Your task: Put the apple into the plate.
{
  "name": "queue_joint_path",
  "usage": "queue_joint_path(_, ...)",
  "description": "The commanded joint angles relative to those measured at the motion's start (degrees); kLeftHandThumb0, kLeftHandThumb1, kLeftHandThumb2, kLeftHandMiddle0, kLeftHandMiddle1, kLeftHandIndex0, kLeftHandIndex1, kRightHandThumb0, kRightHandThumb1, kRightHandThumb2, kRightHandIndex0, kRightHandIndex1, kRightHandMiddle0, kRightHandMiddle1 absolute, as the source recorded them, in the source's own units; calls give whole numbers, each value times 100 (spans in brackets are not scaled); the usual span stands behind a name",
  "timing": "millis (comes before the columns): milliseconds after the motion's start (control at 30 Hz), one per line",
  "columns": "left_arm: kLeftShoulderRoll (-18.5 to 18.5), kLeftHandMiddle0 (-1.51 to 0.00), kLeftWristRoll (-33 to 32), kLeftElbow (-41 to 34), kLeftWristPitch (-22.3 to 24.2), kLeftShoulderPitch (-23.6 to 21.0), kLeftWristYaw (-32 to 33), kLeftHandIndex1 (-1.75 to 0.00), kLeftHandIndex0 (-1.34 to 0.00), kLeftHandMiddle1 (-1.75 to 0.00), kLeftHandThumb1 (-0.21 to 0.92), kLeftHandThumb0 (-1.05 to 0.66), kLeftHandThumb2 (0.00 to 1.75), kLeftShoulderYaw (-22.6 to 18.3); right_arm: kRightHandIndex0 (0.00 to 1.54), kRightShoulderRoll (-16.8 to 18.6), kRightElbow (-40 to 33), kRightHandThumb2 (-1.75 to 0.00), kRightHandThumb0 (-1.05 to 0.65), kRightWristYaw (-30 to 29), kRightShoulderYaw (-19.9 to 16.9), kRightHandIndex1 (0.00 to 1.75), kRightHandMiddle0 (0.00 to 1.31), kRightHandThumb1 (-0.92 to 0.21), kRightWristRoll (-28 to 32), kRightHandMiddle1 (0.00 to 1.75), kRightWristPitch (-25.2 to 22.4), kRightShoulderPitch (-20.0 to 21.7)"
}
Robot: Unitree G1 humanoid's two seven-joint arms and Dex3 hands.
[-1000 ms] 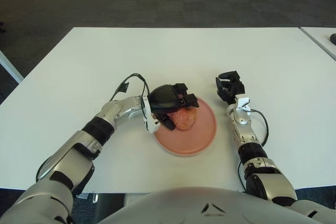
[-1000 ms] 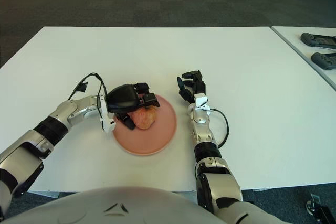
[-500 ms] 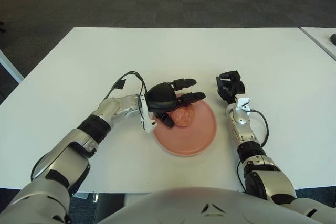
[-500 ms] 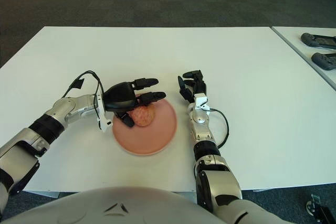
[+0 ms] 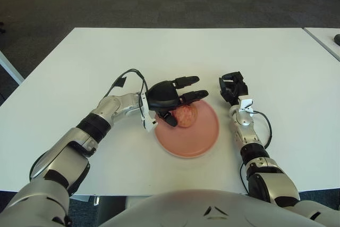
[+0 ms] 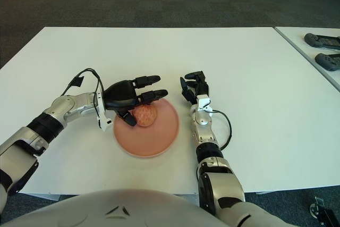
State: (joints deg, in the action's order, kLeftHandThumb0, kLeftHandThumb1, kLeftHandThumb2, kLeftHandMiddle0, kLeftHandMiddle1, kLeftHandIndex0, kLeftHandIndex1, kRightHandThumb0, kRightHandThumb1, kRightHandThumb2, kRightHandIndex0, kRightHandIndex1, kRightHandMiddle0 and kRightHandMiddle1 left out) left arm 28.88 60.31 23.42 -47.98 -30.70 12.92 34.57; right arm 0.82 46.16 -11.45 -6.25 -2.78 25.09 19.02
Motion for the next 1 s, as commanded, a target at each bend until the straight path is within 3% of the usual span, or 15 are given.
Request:
queue_joint_path(0, 37, 0, -230, 131, -40, -128, -35, 0, 0, 0, 92, -105, 73, -86, 30, 59, 337, -41, -1, 26, -10, 142, 26, -92, 66, 171, -226, -307)
queue_joint_path(100, 47, 0, -409, 192, -86, -185, -101, 0, 0, 0, 92, -105, 71, -139, 30, 50, 365, -42, -1, 4, 1, 142, 25, -92, 39, 172, -180, -300)
queue_joint_path(367, 58, 0, -2124, 137, -188, -281, -1405, 0, 0, 0, 92, -105, 50, -502, 34, -1, 540, -40, -1, -122, 66, 140, 26, -92, -104, 169, -98, -230)
queue_joint_path(667, 148, 0, -3479, 297, -326, -236, -2310, 0, 0, 0, 92, -105, 29, -848, 40, -35, 582, -41, -1, 22, 121, 143, 25, -89, -61, 162, -261, -149)
queue_joint_path(833, 300, 0, -4749, 862, -659, -424, -3073, 0, 0, 0, 92, -105, 25, -1159, 42, -11, 516, -42, -1, 148, 109, 143, 25, -89, 27, 161, -399, -124)
queue_joint_path(967, 12, 0, -6030, 1423, -561, -455, -4046, 0, 0, 0, 92, -105, 26, -1365, 42, 6, 418, -42, -1, 156, 103, 143, 25, -88, 40, 161, -491, -139)
